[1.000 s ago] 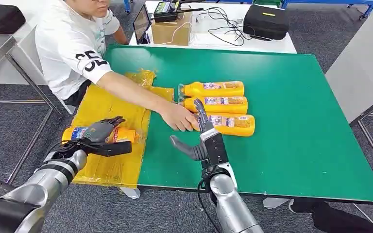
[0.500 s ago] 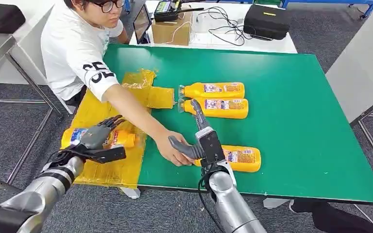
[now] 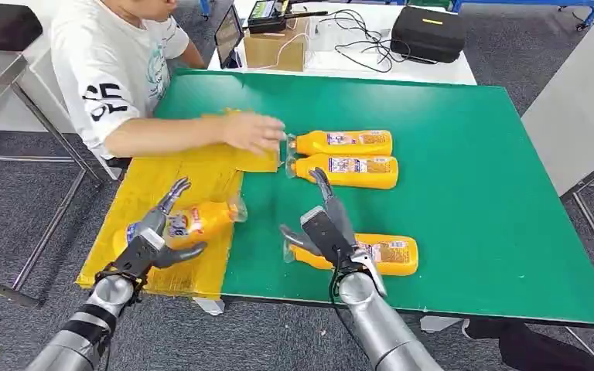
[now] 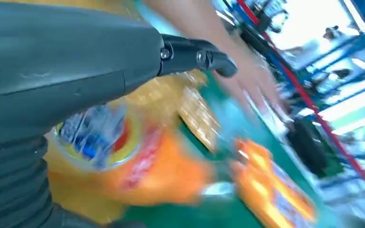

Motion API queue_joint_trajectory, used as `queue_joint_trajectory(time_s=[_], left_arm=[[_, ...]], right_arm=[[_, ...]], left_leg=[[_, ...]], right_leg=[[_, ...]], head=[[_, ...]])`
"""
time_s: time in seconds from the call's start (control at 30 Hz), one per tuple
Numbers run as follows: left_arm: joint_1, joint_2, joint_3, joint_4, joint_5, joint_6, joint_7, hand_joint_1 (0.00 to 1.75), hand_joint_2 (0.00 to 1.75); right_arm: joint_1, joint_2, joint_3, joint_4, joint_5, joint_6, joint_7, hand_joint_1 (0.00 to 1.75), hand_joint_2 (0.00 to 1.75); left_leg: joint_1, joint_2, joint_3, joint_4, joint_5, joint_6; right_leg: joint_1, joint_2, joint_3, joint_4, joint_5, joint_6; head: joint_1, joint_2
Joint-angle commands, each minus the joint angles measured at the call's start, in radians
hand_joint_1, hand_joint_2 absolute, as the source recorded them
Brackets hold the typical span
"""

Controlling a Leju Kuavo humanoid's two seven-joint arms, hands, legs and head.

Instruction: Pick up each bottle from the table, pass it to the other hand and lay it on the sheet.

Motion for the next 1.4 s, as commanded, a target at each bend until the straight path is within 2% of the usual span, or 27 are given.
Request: queue_joint_trajectory(time_s=[0.03, 0.1, 0.13, 0.23, 0.33, 0.93, 1.3, 1.4], left_arm=[[0.039, -0.169, 0.121, -0.103, 0.051, -0.087, 0.005, 0.00, 0.00], [0.034, -0.187, 0.139, -0.103, 0.046, -0.084, 0.005, 0.00, 0.00], [0.034, -0.203, 0.151, -0.119, 0.048, -0.118, 0.005, 0.00, 0.00], [0.032, -0.217, 0.154, -0.122, 0.048, -0.126, 0.005, 0.00, 0.00], [0.018, -0.242, 0.184, -0.103, 0.053, -0.143, 0.005, 0.00, 0.00], [0.011, -0.245, 0.194, -0.088, 0.051, -0.141, 0.005, 0.00, 0.00], [-0.019, -0.244, 0.201, -0.020, 0.018, -0.103, 0.005, 0.00, 0.00], [-0.041, -0.265, 0.218, 0.032, 0.021, -0.092, 0.005, 0.00, 0.00]], right_arm=[[-0.055, -0.147, 0.054, 0.148, 0.247, -0.089, 0.155, 0.00, 1.75], [-0.032, -0.161, 0.044, 0.109, 0.281, -0.099, 0.174, 0.00, 1.75], [0.005, -0.181, 0.030, 0.035, 0.325, -0.107, 0.200, 0.00, 1.75], [0.039, -0.203, 0.010, -0.036, 0.336, -0.102, 0.213, 0.00, 1.75], [0.109, -0.219, -0.031, -0.180, 0.385, -0.042, 0.237, 0.00, 1.75], [0.119, -0.209, -0.035, -0.190, 0.392, -0.034, 0.237, 0.00, 1.75], [0.185, -0.210, -0.083, -0.320, 0.384, -0.010, 0.209, 0.00, 1.75], [0.202, -0.207, -0.089, -0.337, 0.384, -0.004, 0.208, 0.00, 1.75]], left_leg=[[0.000, -0.003, -0.001, 0.000, 0.000, 0.000], [0.001, -0.004, 0.000, 0.000, 0.000, 0.000], [0.000, -0.004, -0.001, 0.000, 0.000, 0.000], [0.000, -0.004, -0.002, 0.001, 0.000, 0.000], [0.000, -0.006, -0.002, 0.001, 0.000, 0.000], [0.000, -0.001, -0.003, 0.001, -0.001, 0.000], [0.000, -0.001, -0.004, 0.001, -0.001, -0.001], [0.000, -0.002, -0.004, 0.001, -0.001, -0.001]], right_leg=[[0.000, -0.004, 0.001, -0.001, 0.000, 0.000], [0.001, -0.005, 0.003, -0.002, -0.001, -0.001], [0.000, -0.005, 0.001, -0.001, -0.001, -0.001], [0.001, -0.005, 0.000, -0.001, -0.001, -0.001], [0.001, -0.007, 0.000, -0.001, -0.001, -0.001], [0.001, -0.003, -0.002, 0.000, -0.001, -0.001], [0.001, -0.004, -0.003, 0.000, -0.001, -0.001], [0.001, -0.004, -0.003, 0.000, -0.001, -0.001]], head=[[0.000, 0.000], [-0.001, 0.000], [0.000, 0.000], [0.000, 0.000], [-0.001, 0.000], [0.000, 0.000], [0.000, 0.000], [0.000, 0.000]])
